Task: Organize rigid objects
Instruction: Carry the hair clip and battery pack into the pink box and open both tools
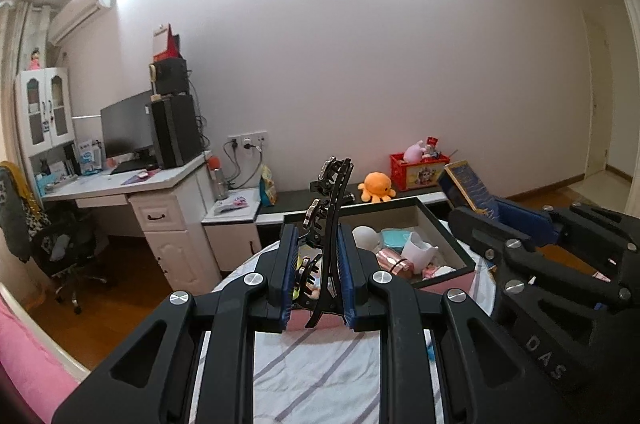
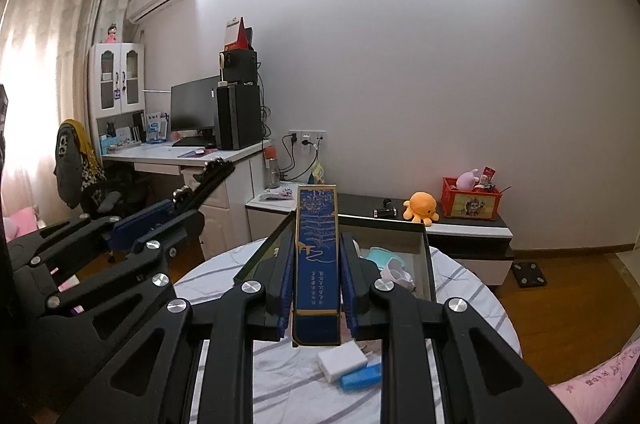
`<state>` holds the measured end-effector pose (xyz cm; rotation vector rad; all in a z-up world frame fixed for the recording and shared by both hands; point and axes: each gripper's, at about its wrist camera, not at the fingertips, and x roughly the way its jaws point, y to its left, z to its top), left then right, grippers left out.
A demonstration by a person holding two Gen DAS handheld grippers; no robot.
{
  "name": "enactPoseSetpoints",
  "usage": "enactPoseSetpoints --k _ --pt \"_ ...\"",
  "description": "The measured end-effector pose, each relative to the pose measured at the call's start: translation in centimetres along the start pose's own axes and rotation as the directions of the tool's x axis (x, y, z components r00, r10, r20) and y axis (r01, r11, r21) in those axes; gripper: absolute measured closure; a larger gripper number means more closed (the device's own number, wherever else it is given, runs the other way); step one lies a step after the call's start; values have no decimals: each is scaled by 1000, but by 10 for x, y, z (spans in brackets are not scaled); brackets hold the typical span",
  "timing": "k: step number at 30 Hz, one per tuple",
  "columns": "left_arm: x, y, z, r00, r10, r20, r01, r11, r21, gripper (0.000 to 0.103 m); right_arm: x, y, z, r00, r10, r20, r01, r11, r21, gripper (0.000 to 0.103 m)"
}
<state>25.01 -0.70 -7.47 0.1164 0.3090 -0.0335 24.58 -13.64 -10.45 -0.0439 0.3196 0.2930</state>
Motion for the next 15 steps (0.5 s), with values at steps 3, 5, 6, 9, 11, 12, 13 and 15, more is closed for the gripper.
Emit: enactPoseSetpoints --k 3,5,6,9,11,12,13,15 --pt "36 -2 5 999 -27 -36 27 1000 3 84 24 -8 1 1000 -8 -29 7 1000 -3 82" --pt "62 -2 7 996 -50 -74 50 999 -5 84 45 -16 1 999 -16 -52 16 1000 0 82" --pt "74 -3 7 995 -53 -88 53 999 -4 84 59 -21 0 997 -23 -78 23 1000 0 82" --pt "116 -7 5 987 -53 -150 56 998 15 84 90 -33 -5 991 -46 -128 47 999 4 82" --pt "148 -12 0 975 -80 -205 84 996 15 84 113 -47 -11 982 -58 -178 62 998 17 82" --pt "161 -14 -3 969 -85 -231 92 996 20 84 129 -54 -18 974 -69 -218 76 997 22 82" --pt "171 -17 -7 964 -82 -252 91 995 28 84 137 -60 -21 968 -69 -239 78 997 28 82" --pt "192 -22 -15 952 -82 -294 98 994 41 84 152 -68 -30 959 -68 -274 82 996 40 82"
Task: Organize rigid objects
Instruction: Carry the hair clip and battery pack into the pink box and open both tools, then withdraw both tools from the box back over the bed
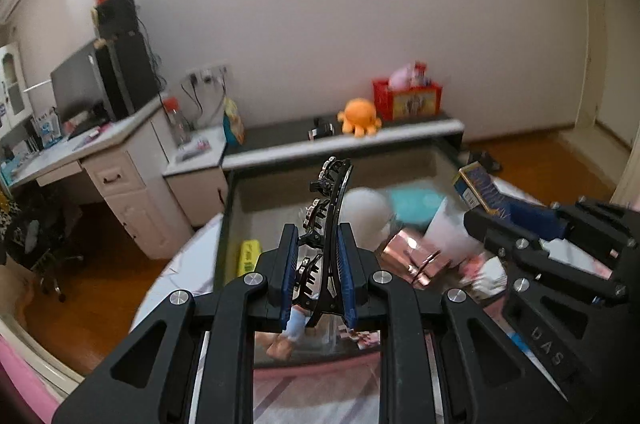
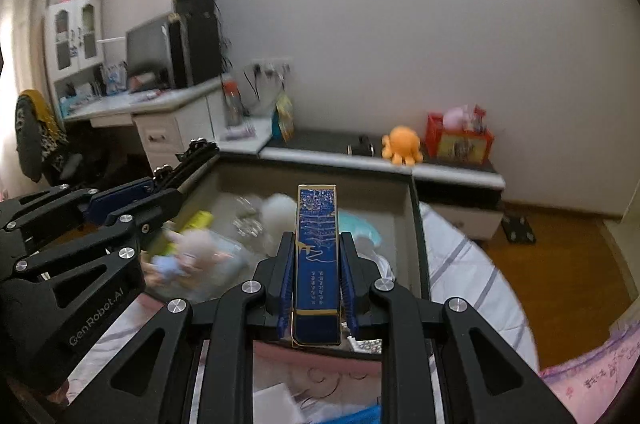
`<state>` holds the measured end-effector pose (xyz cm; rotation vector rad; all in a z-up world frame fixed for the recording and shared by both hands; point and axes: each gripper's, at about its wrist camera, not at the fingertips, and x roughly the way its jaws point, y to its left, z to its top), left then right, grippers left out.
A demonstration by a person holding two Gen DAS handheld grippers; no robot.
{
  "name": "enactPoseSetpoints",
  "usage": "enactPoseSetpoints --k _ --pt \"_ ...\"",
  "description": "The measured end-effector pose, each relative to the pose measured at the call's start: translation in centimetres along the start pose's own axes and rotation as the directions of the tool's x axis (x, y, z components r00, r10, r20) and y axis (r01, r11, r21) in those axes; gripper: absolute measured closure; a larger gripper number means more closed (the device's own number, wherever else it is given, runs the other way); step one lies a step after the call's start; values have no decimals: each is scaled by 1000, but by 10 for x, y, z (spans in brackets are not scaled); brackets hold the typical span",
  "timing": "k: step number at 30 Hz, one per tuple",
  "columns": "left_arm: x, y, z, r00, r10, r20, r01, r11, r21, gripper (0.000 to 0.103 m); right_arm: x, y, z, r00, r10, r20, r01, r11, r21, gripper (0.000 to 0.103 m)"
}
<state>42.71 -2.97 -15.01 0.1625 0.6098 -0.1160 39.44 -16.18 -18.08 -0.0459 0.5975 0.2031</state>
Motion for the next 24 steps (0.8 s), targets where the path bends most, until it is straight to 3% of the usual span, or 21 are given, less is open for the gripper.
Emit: enactPoseSetpoints --k 4,8,9,12,15,17,19,24 --pt "34 -5 -7 997 -10 -71 11 1000 7 82 27 -7 -6 998 9 -66 -8 1000 10 82" --pt "37 -8 -7 998 -10 -58 11 1000 18 81 35 -10 -8 996 31 -85 -29 999 24 81" --pt "36 -8 -7 998 -13 -55 14 1000 13 76 34 -10 -8 997 31 -75 -29 999 27 81" --pt "24 -7 -7 1000 7 -30 -7 1000 4 48 21 -11 -6 998 40 -52 -38 998 40 70" --pt "1 1 -8 999 34 7 -34 999 -19 36 -5 -11 -1 1000 23 -5 -23 999 43 51" --pt "-21 10 -9 998 49 42 -47 998 -49 27 -29 -10 1 999 16 38 -18 999 51 32" --pt "-49 17 -12 994 59 87 -52 996 -76 15 -53 -7 2 997 7 78 -11 999 49 22" --pt "-125 23 -27 973 104 207 -81 990 -119 8 -117 12 -3 983 -20 185 13 999 37 18"
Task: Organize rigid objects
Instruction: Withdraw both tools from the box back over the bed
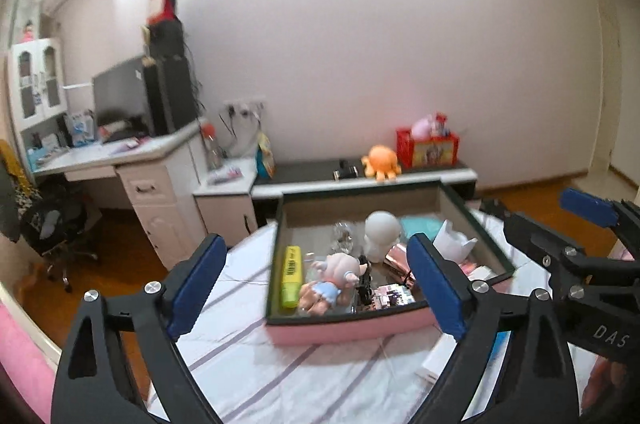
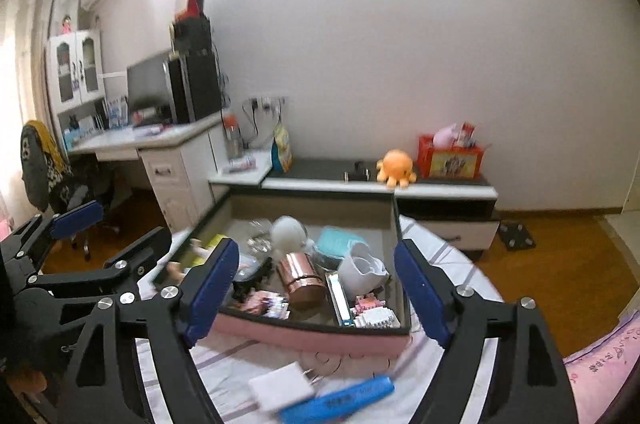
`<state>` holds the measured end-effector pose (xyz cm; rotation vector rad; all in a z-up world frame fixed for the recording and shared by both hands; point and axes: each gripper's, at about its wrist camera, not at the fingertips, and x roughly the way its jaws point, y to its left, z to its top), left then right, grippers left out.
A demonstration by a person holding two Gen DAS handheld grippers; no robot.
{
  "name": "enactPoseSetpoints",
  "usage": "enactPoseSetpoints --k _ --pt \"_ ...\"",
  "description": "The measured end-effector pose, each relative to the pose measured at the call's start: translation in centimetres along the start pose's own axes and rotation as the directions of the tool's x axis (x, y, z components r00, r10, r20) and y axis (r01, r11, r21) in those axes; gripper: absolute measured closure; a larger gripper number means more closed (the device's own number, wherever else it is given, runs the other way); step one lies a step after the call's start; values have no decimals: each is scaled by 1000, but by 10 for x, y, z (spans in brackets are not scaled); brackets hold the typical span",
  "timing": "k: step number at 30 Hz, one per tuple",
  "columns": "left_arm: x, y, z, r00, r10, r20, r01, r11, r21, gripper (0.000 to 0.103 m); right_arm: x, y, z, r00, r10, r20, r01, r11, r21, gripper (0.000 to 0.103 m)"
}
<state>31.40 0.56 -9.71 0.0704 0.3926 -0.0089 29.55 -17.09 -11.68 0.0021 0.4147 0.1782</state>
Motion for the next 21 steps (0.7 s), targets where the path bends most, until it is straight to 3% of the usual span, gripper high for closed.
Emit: enactPoseSetpoints --k 7,15,21 --pt "-93 13 -14 990 59 128 -51 997 -65 3 -81 22 -12 994 14 104 -15 1000 11 13" --pt "-151 13 -32 981 64 183 -53 997 -63 1 -132 33 -27 988 -5 157 3 1000 11 12" --pt "-182 8 -40 965 63 256 -58 998 -26 0 -159 38 -36 980 -37 194 36 999 6 12"
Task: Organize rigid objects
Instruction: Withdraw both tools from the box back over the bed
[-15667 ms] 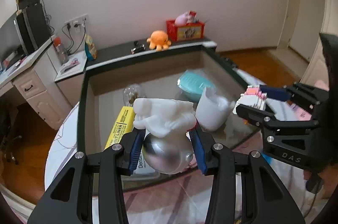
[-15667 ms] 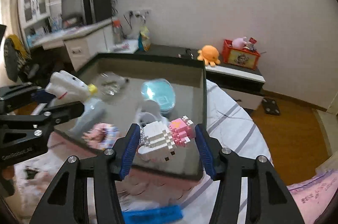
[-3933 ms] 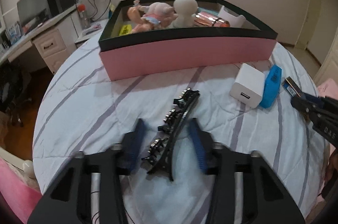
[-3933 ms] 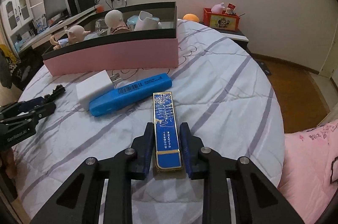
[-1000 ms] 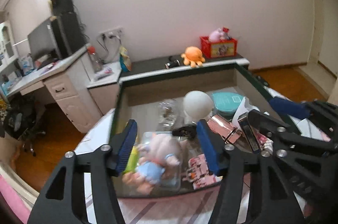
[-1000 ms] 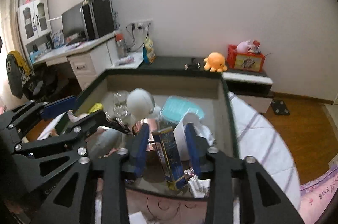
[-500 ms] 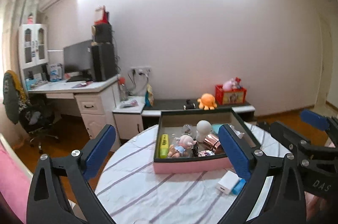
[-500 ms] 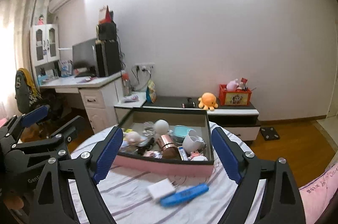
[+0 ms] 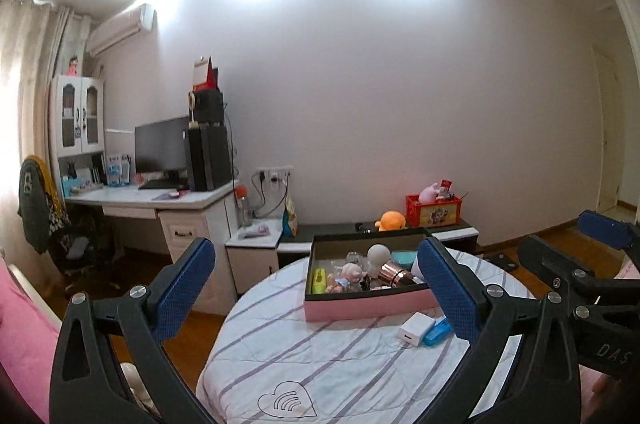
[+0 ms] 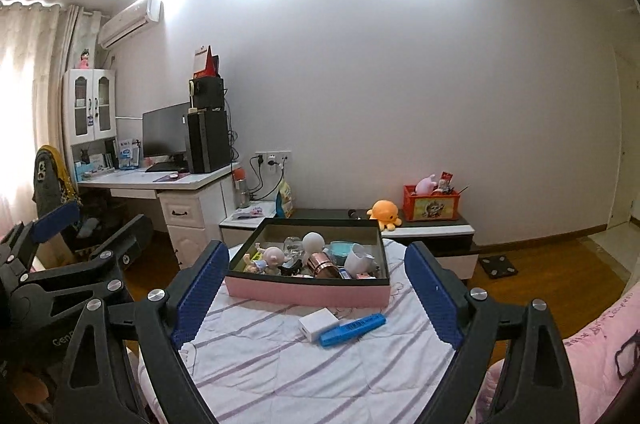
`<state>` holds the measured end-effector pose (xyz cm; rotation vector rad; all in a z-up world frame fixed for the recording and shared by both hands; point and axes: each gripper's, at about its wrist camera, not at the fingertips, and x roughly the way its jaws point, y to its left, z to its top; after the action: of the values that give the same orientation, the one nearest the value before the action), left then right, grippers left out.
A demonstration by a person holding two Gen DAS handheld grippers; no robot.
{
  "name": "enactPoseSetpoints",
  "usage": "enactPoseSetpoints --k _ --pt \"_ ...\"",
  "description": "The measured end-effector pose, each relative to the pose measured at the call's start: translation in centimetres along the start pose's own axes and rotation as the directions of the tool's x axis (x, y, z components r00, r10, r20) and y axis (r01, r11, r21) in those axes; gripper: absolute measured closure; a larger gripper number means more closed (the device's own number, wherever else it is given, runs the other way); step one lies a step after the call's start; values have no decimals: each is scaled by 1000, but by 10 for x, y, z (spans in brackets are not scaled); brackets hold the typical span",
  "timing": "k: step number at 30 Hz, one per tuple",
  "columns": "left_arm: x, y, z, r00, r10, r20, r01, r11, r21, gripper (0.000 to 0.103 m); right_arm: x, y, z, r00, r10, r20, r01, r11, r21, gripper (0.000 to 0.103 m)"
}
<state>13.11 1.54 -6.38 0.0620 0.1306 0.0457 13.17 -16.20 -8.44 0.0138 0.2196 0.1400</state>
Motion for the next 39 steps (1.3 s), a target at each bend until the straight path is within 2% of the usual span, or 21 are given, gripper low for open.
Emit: enactPoseSetpoints --k 10,24,30,35,39 --pt "-15 1 2 1000 -6 14 7 1000 -16 0 -20 8 0 999 -29 36 30 999 -25 12" --pt "-8 2 -2 1000 -21 -14 21 1000 -13 0 -23 9 -3 999 -28 34 29 999 -33 12" --pt "19 -1 -23 992 -52 -112 53 999 5 0 -3 4 -14 1000 -21 -22 20 999 -28 12" --pt "49 -4 -57 966 -91 -241 98 995 15 0 20 -5 -32 995 -27 -96 25 999 -22 12" --pt "63 -2 -73 951 -83 -297 93 995 19 0 36 -16 -47 988 -32 -154 30 999 -13 12"
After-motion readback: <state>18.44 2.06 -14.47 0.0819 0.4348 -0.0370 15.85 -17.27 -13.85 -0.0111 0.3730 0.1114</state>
